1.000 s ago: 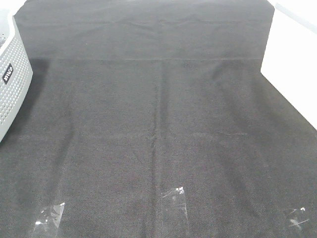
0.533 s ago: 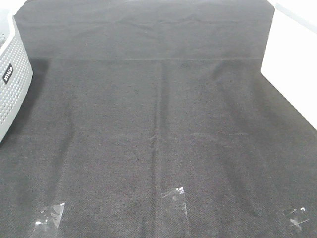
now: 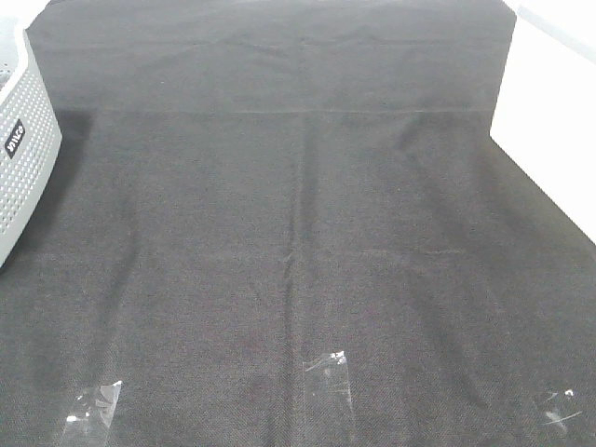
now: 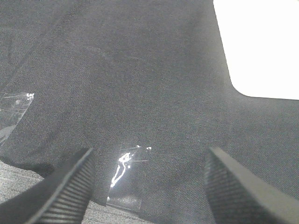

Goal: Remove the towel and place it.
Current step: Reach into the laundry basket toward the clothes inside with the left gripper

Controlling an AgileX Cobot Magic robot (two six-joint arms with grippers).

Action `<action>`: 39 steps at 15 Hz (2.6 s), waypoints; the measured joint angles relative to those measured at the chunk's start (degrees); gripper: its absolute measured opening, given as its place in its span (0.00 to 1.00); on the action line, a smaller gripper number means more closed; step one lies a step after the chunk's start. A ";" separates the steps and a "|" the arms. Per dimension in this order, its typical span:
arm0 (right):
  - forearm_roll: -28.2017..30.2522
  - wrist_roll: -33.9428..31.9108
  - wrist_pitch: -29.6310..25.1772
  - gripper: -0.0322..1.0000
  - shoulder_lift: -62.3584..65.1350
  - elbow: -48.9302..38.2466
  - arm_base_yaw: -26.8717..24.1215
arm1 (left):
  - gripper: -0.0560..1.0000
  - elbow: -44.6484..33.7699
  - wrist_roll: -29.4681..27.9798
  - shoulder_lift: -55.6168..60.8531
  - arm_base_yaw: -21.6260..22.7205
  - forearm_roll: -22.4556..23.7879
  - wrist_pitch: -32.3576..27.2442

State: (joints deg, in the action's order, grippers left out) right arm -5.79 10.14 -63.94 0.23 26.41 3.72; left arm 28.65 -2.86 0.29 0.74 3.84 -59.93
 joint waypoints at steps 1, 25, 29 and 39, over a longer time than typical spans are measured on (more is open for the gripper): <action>0.00 0.00 0.00 0.67 0.00 0.00 0.00 | 0.99 0.00 1.09 0.00 0.00 0.00 0.00; 0.00 0.00 0.00 0.67 0.00 0.00 0.00 | 0.98 66.46 66.75 -94.02 10.54 9.97 -6.65; 0.00 0.00 0.00 0.67 0.00 0.00 0.00 | 0.98 66.52 73.11 -105.71 11.97 13.87 -1.32; 0.00 0.00 0.00 0.67 0.00 0.00 0.00 | 0.95 66.52 75.92 -122.21 10.66 18.51 4.18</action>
State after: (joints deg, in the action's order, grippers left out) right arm -5.79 10.14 -63.94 0.23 26.41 3.72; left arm 95.17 73.05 -121.93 11.40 22.35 -55.75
